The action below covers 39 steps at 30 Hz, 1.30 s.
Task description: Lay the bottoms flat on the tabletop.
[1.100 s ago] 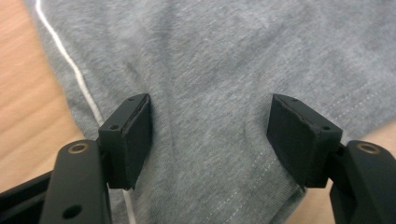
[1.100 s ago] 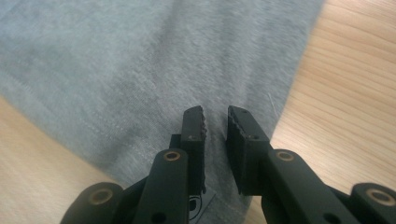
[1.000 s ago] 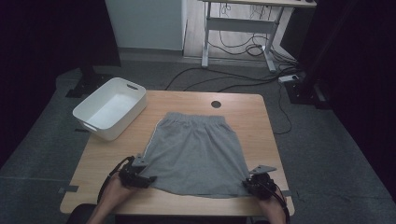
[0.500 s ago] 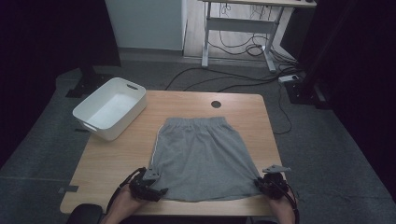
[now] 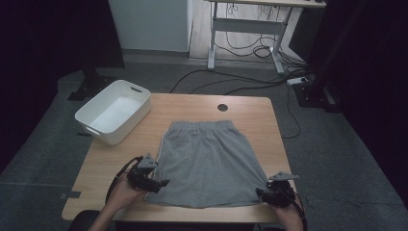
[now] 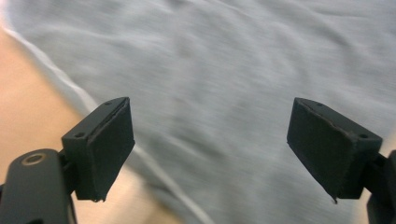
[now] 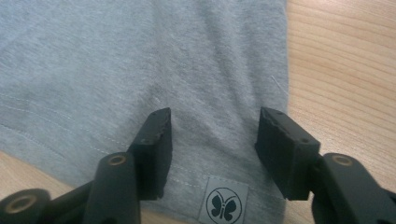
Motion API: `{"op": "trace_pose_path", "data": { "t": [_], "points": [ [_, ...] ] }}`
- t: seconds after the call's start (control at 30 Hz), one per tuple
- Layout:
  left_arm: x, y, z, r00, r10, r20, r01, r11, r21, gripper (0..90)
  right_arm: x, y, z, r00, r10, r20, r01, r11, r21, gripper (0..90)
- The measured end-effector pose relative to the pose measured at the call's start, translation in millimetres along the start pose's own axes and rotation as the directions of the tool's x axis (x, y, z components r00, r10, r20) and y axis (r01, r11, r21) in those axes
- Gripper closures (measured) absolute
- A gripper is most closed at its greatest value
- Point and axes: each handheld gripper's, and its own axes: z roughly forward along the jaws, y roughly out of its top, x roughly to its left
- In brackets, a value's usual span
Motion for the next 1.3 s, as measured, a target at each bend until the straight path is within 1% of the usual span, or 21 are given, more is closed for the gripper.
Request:
{"op": "trace_pose_path", "data": {
  "t": [0.03,0.13,0.17,0.27,0.37,0.43,0.5,0.6,0.67,0.73,0.77,0.8,0.83,0.9,0.93,0.97,1.07,1.17,1.2,1.23,1.3],
  "points": [
    [6.1,4.3,0.7,0.9999,0.002,-0.017,-0.002,1.0000,0.002,13.1,0.1,-0.2,0.0,1.0000,0.003,-0.001,-0.003,1.000,-0.003,43.8],
    [23.4,16.3,5.1,0.9995,-0.016,-0.026,0.016,0.9997,-0.018,9.5,0.1,-0.5,0.0,1.0000,0.002,0.000,-0.002,1.000,-0.006,40.3],
    [28.8,20.8,7.4,0.9990,-0.018,-0.042,0.017,0.9996,-0.023,7.8,0.6,-0.6,0.2,1.0000,0.001,0.001,-0.001,1.000,-0.005,39.2],
    [45.5,35.5,16.9,0.9980,-0.012,-0.062,0.011,0.9999,-0.012,2.6,2.6,-0.1,0.9,1.0000,-0.008,0.002,0.008,1.000,0.000,36.3],
    [59.7,47.5,26.8,0.9962,-0.020,-0.085,0.019,0.9998,-0.009,0.9,3.5,0.5,0.8,0.9999,-0.010,0.001,0.010,1.000,0.005,35.3],
    [67.1,53.2,33.4,0.9951,-0.032,-0.094,0.031,0.9995,-0.006,0.8,3.6,0.2,0.3,1.0000,-0.008,0.002,0.008,1.000,0.002,34.8],
    [75.7,59.6,41.8,0.9926,-0.037,-0.116,0.038,0.9992,0.006,0.6,3.1,0.0,-0.7,1.0000,-0.006,0.003,0.006,1.000,-0.002,34.1],
    [88.4,65.0,54.2,0.9897,-0.074,-0.123,0.075,0.9972,0.007,0.6,1.9,0.1,-3.1,0.9999,0.002,0.012,-0.002,1.000,-0.015,32.9],
    [96.0,66.3,63.3,0.9857,-0.099,-0.136,0.101,0.9948,0.007,1.6,1.3,0.1,-4.6,0.9998,0.009,0.016,-0.009,1.000,-0.024,32.6],
    [101.9,66.0,72.8,0.9820,-0.105,-0.157,0.109,0.9939,0.017,1.6,0.9,0.0,-5.8,0.9998,0.015,0.015,-0.014,0.999,-0.031,32.4],
    [104.5,65.0,77.2,0.9788,-0.114,-0.170,0.118,0.9929,0.015,1.4,0.9,-0.1,-6.2,0.9997,0.016,0.017,-0.015,0.999,-0.034,32.1],
    [106.8,64.1,80.3,0.9772,-0.125,-0.172,0.130,0.9915,0.014,1.4,1.0,-0.1,-6.6,0.9997,0.016,0.018,-0.015,0.999,-0.036,32.0],
    [110.3,62.2,85.4,0.9735,-0.147,-0.176,0.150,0.9886,0.008,1.4,1.0,0.0,-6.9,0.9997,0.015,0.020,-0.014,0.999,-0.038,31.8],
    [114.9,58.3,92.5,0.9656,-0.168,-0.198,0.175,0.9845,0.016,0.9,1.2,0.0,-7.2,0.9997,0.014,0.020,-0.013,0.999,-0.043,31.5],
    [116.6,56.0,95.6,0.9630,-0.177,-0.203,0.186,0.9824,0.023,0.6,1.5,0.0,-7.5,0.9997,0.014,0.021,-0.013,0.999,-0.046,31.5],
    [117.5,54.3,97.5,0.9611,-0.182,-0.208,0.192,0.9811,0.028,0.0,1.6,-0.1,-7.8,0.9997,0.014,0.021,-0.013,0.999,-0.049,31.5],
    [120.6,48.9,98.9,0.9573,-0.214,-0.194,0.221,0.9752,0.014,0.0,1.6,-0.5,-7.9,0.9997,0.015,0.018,-0.014,0.998,-0.054,31.4],
    [119.6,46.9,98.3,0.9551,-0.219,-0.199,0.226,0.9741,0.011,0.0,1.4,-0.5,-8.0,0.9997,0.018,0.017,-0.017,0.998,-0.058,31.1],
    [119.6,45.7,98.1,0.9527,-0.232,-0.196,0.238,0.9712,0.007,0.0,1.6,-0.6,-8.1,0.9997,0.017,0.016,-0.016,0.998,-0.059,31.0],
    [120.5,43.8,97.5,0.9497,-0.253,-0.185,0.258,0.9661,0.005,0.1,1.7,-0.6,-8.3,0.9998,0.015,0.015,-0.014,0.998,-0.059,30.9],
    [119.7,39.8,95.6,0.9471,-0.260,-0.188,0.263,0.9647,-0.011,0.4,1.9,-0.5,-8.6,0.9998,0.014,0.014,-0.013,0.998,-0.061,30.4]
  ]
}}
